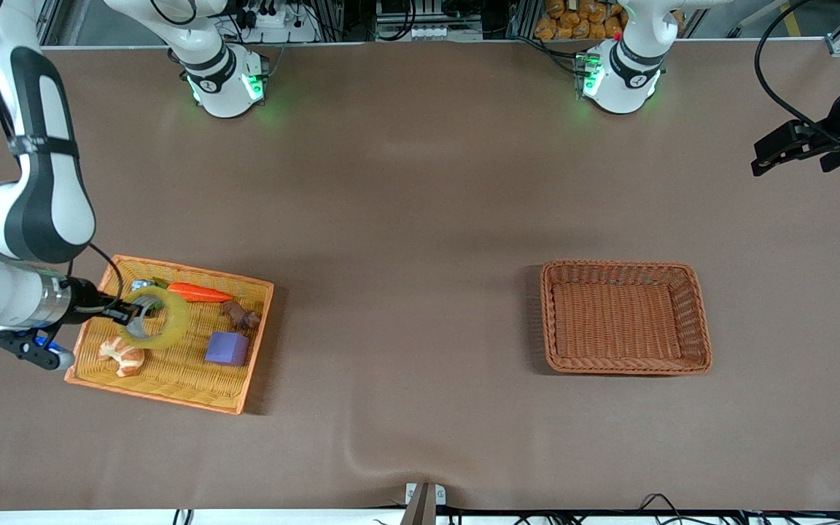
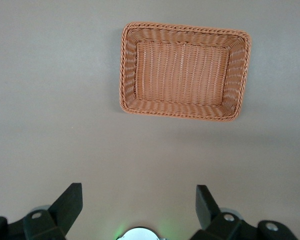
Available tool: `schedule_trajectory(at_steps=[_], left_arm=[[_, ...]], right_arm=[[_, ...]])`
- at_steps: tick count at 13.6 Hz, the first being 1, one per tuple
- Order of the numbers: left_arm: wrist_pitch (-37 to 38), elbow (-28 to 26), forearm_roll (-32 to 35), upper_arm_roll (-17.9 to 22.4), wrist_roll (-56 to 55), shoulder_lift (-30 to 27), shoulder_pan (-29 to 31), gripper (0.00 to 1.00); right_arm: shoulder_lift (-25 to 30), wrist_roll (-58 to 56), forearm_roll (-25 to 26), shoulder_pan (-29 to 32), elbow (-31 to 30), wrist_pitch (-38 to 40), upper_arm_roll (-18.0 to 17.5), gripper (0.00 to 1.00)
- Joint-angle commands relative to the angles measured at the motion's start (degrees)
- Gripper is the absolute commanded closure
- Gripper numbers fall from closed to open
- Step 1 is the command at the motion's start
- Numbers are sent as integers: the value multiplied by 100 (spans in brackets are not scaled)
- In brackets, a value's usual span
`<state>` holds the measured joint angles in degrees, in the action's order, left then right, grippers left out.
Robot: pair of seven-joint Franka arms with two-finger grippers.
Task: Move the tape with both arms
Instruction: 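Grasp the tape roll with the right gripper and carry it toward the basket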
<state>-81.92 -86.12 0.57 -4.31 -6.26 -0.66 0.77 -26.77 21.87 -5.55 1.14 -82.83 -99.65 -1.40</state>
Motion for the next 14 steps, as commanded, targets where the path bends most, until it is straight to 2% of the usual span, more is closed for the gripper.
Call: schedule_trajectory(at_steps=[1,3,7,9,11,14], left_arm=[[-35,7,-66,1,108,-48,38,0],[-35,16,-66,1,108,-48,29,0],[-43,25,-57,1,108,-48,29,0],[-43,34,-48,-8,108,-13,29,0],[-35,42,-57,-8,108,-13,20,0],[-61,42,-153,-17,99,22,-24,0]], right_arm=[[102,806,-191,-673,109,226,-71,100],[-12,2157,-385,-1323,153,87,-53,100],[-494,3130,-254,-2685,162,-1088,-18,100],[-976,3148,358,-3257,162,-1879,-18,100],[-1478,3349,686,-3584,162,-2565,-18,100],[-1893,4297,696,-3919,171,-3331,0,100]])
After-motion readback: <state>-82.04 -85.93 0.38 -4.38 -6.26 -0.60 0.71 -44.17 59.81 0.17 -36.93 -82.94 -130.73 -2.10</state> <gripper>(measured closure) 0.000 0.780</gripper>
